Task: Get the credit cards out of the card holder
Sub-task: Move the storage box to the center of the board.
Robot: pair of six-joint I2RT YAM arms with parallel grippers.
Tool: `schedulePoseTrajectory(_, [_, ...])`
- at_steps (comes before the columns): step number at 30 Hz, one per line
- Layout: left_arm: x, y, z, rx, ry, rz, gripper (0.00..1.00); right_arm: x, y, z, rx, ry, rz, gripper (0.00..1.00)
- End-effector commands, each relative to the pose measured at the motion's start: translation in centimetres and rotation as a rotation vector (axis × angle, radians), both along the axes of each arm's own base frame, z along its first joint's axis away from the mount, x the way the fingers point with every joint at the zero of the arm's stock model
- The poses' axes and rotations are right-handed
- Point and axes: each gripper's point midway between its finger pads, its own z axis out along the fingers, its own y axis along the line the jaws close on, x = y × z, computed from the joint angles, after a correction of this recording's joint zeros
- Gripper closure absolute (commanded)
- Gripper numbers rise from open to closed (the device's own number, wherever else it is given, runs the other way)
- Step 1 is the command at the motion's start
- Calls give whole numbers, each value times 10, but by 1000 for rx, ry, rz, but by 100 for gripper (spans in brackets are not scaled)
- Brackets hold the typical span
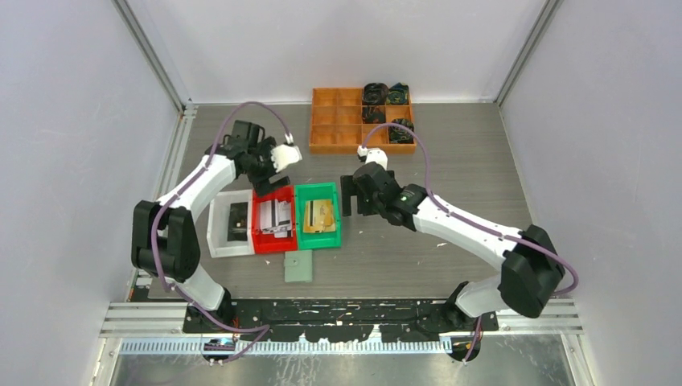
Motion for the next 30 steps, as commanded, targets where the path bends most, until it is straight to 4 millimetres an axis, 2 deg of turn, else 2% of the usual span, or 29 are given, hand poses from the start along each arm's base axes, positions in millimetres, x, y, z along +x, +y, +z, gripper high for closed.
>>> schedulePoseTrajectory(1, [25, -1, 63, -103, -130, 137, 1, 20, 26, 21, 73, -42, -4, 4])
schedulePoseTrajectory(6, [9, 17, 97, -220, -55, 248, 0, 29, 46, 7, 75, -5, 19, 13])
schedulePoseTrajectory(12, [-14, 65, 117, -338, 40, 451, 0, 43, 65, -12, 64, 25, 30, 19])
schedulePoseTrajectory(16, [-35, 95, 108, -302, 71, 647, 0, 57, 76, -25, 32, 31, 32, 30])
schedulePoseTrajectory(19, [-57, 99, 87, -286, 100, 681, 0, 70, 80, -36, -14, 42, 18, 55])
schedulePoseTrajectory(21, [-66, 99, 77, -276, 108, 681, 0, 78, 77, -41, -43, 43, -9, 69])
schedulePoseTrajectory(25, [-78, 99, 69, -265, 153, 696, 0, 93, 58, -43, -54, 27, -107, 86])
schedulePoseTrajectory(30, [-82, 95, 66, -282, 161, 690, 0, 102, 24, -45, -66, 12, -243, 98])
